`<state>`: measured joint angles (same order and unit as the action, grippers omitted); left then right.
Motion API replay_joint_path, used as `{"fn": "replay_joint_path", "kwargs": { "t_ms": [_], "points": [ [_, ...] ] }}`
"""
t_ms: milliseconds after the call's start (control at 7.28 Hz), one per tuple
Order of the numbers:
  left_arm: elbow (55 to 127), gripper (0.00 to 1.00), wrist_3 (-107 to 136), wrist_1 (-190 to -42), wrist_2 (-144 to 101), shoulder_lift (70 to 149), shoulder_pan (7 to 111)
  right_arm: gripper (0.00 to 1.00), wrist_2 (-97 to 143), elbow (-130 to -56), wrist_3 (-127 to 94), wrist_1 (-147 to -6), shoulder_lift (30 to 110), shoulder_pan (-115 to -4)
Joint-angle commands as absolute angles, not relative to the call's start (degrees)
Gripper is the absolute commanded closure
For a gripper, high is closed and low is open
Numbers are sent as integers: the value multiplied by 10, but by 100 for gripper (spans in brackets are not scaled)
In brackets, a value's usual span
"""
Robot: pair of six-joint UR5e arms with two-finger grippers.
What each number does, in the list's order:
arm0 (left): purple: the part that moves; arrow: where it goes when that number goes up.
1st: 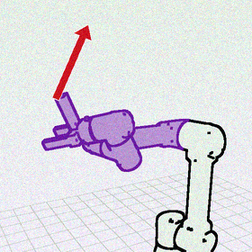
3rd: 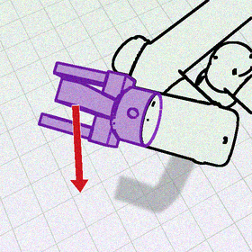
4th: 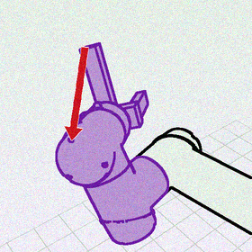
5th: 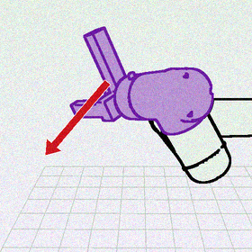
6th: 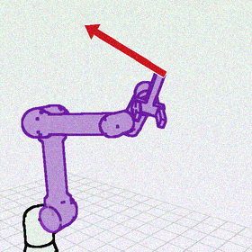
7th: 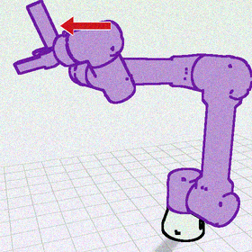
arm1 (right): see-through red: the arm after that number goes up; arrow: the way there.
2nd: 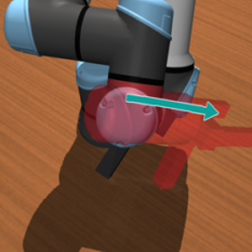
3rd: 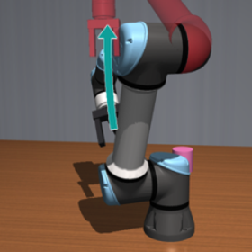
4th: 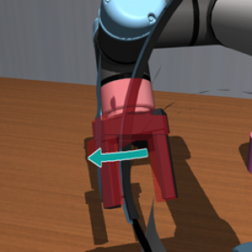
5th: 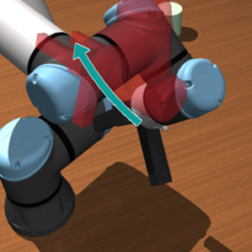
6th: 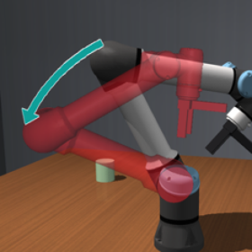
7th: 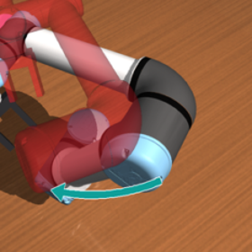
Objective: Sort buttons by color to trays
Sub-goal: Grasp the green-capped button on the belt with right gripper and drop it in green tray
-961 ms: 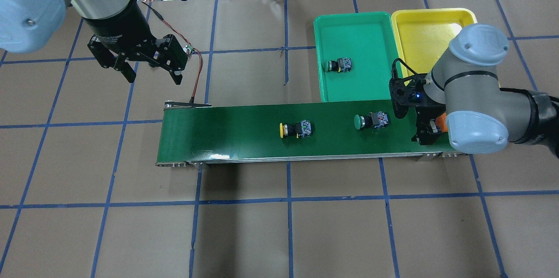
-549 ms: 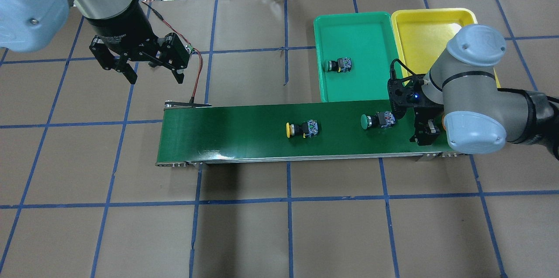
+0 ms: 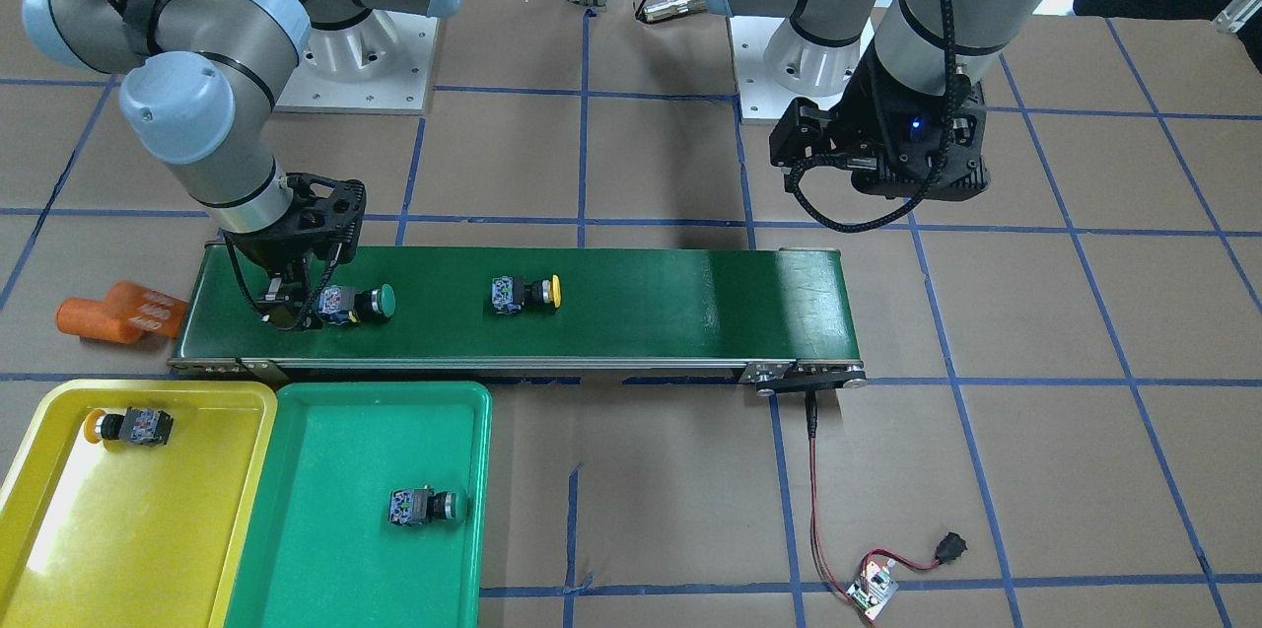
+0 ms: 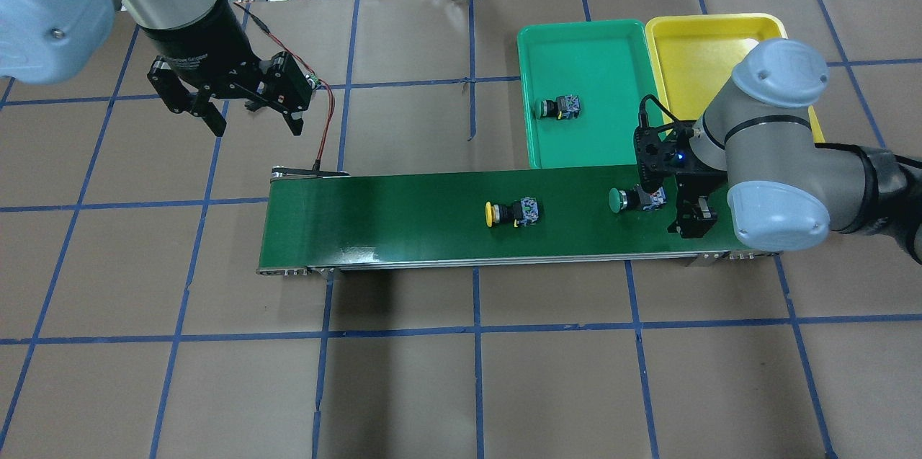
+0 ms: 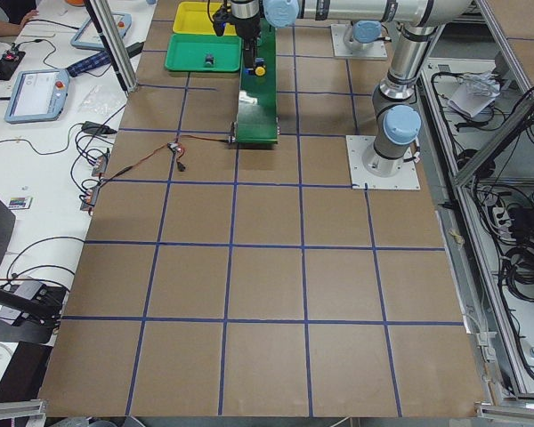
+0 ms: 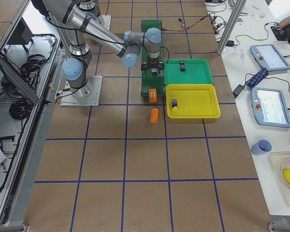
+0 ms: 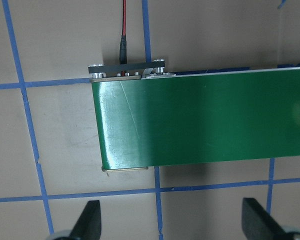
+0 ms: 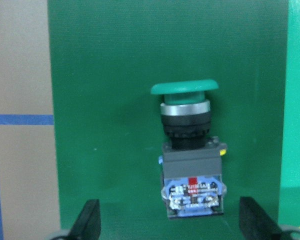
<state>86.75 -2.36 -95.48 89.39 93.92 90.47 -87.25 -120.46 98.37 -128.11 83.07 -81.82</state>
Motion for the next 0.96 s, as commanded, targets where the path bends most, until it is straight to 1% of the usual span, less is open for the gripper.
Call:
{"fn": "replay_joint_path", "kwargs": {
  "t_ms": [0,137,275,412,549,824],
  "points": [
    [867,0,-24,-954,893,939,905,32,-873,-1204,985,-1281,826,-818],
    [867,0,-24,-954,894,939,904,80,-878,-1199,984,-1281,826,-818],
    [867,0,-24,-954,894,939,904,89,-880,-1185,983,-1279,824,-818],
    [867,0,-23,-954,893,939,904,91,-881,-1173,983,-1280,816,-818],
    [867,0,-23,-954,895,937,905,90,-881,-1157,984,-1284,808,-817],
    [867,0,-23,-954,895,938,904,89,-889,-1069,981,-1273,747,-816]
  ]
}}
